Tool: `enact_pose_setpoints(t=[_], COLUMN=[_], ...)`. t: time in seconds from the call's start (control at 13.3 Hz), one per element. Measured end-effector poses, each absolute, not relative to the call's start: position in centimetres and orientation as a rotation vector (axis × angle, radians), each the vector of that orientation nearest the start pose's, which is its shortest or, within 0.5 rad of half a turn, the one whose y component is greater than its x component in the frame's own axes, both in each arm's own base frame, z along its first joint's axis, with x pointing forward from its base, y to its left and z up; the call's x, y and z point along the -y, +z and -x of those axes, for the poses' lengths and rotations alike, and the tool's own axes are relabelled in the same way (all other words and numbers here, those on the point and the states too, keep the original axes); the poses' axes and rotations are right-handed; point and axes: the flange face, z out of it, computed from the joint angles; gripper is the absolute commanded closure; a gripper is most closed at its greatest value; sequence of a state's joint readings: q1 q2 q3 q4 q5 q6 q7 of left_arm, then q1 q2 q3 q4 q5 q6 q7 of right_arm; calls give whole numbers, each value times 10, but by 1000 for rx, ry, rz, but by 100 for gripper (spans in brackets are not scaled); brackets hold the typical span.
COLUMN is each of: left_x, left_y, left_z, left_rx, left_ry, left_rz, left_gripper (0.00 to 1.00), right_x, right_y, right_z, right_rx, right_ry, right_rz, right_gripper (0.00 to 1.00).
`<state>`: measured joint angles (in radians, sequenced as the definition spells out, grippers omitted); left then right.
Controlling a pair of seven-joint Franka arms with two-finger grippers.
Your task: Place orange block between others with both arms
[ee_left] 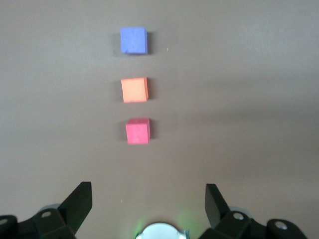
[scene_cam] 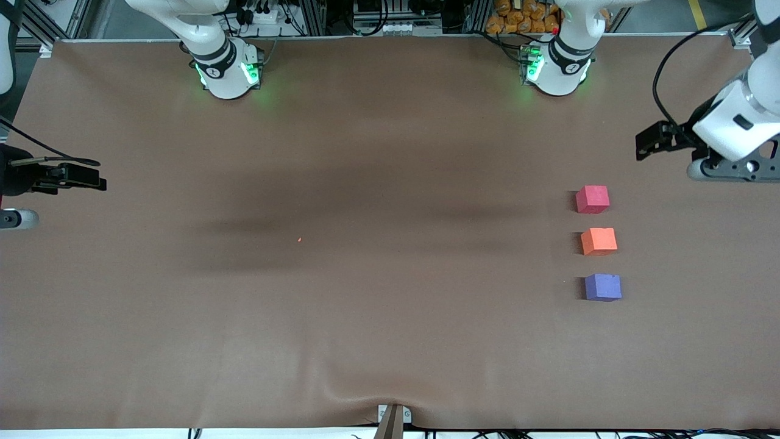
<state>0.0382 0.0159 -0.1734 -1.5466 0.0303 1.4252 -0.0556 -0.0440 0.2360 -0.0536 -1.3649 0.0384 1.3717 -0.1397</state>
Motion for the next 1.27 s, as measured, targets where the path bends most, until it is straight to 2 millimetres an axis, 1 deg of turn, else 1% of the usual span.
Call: enact_pose_setpoints(t=[0.15,0.3,0.6,0.82,0.97,1.27], left_x=[71,70,72,66,62,62], left_y=[625,631,632,656,666,668], left_z=[-527,-521,-520,-521,-521,-521], left_rx=[-126,-123,-124,-105,-95,-42], left_ry=[239,245,238,157,125,118], left_rz=[3083,3082,3082,3094,3098,3099], left_gripper=[0,0,0,0,0,0], right_x=[59,61,63,61,60,54], right_y=[575,581,590,591,591,591], right_z=[-599,-599,-600,-600,-600,-601], right_rx=[52,49,53,59,63,78], right_ry=[323,304,285,284,284,284], right_rz=[3074,3084,3136,3138,3138,3137], right_gripper=[0,0,0,0,0,0])
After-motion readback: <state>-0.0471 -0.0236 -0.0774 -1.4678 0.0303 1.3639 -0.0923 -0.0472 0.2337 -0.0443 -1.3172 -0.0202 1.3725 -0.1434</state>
